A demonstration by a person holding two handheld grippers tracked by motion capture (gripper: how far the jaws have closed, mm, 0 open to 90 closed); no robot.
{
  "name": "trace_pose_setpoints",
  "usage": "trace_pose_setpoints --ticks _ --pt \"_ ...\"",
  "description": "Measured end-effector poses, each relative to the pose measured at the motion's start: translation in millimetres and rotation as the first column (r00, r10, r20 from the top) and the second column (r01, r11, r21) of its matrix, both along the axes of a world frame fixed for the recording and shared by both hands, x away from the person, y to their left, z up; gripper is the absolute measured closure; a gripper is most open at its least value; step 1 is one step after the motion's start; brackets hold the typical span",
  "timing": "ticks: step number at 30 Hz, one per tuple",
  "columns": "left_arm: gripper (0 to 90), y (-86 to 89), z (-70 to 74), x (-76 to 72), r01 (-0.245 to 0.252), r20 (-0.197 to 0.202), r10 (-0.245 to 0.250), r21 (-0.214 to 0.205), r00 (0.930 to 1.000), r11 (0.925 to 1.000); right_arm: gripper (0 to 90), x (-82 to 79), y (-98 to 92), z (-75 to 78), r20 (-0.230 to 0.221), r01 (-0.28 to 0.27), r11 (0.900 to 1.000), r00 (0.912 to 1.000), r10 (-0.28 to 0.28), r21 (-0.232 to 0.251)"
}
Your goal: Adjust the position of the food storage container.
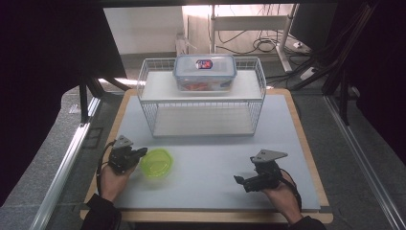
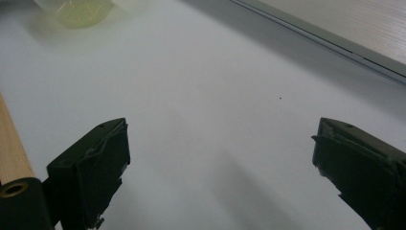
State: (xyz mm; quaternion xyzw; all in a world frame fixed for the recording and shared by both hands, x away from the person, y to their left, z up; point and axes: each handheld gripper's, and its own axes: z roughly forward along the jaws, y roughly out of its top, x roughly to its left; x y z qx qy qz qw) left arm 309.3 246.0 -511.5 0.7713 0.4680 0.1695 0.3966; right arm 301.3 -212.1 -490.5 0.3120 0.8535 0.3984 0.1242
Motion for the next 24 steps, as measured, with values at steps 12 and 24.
trace_pose_setpoints --ticks 12,24 --pt "90.0 -45.7 2.5 -6.6 0.119 0.002 -0.119 -0.003 0.9929 0.9928 5.4 0.5 0.0 -1.1 -0.007 0.002 1.0000 1.0000 -0.002 -0.005" --pt "89.9 -27.5 -2.1 -19.6 0.091 -0.015 -0.091 0.014 0.9957 0.9957 5.4 0.6 -1.2 -1.1 -0.009 0.006 1.0000 0.9999 -0.006 -0.008"
